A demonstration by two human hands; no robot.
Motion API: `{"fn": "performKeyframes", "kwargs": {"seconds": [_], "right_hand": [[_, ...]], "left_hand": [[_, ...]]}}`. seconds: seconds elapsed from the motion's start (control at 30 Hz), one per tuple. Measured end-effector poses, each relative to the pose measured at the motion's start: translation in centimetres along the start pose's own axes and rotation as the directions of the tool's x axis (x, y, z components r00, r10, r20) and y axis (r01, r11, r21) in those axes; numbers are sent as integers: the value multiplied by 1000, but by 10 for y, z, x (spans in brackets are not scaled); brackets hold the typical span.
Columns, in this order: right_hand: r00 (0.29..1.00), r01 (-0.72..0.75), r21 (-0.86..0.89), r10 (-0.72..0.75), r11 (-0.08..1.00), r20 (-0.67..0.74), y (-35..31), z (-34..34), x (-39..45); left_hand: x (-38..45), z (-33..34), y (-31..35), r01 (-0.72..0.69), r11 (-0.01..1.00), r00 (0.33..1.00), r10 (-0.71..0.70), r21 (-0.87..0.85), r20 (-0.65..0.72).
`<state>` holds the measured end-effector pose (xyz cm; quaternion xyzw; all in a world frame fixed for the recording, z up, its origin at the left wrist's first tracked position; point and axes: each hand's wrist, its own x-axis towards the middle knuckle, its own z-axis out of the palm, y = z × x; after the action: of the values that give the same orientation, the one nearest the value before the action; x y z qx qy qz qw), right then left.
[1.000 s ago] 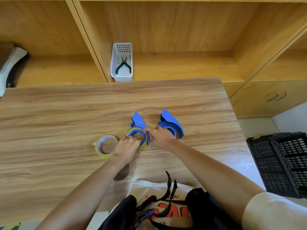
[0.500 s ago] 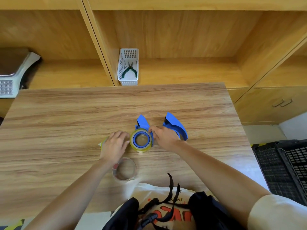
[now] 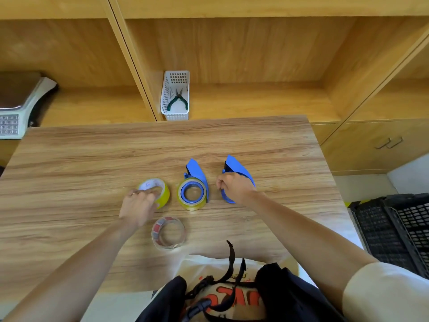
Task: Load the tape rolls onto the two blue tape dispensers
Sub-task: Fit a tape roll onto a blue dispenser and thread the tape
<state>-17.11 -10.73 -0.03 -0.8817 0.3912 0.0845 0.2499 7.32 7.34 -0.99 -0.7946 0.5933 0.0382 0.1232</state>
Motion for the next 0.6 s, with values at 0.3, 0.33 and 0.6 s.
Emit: {"fn": "performKeyframes", "kwargs": {"seconds": [0.3,0.33,0.6], "right_hand": [[978,-116,116,134,986,-159,48,-26,-12],[975,-112,116,132,987,-176,53,-27,-14],[969,-133,183,167,974,-184,78,-28,-28]], "left_hand": [[45,-66,71,-349,933,855,353,81,-380],[49,-68,86,-403,910,826,407,96,-389],[61,-57,178,-549,828,782,558,115,-278]]}}
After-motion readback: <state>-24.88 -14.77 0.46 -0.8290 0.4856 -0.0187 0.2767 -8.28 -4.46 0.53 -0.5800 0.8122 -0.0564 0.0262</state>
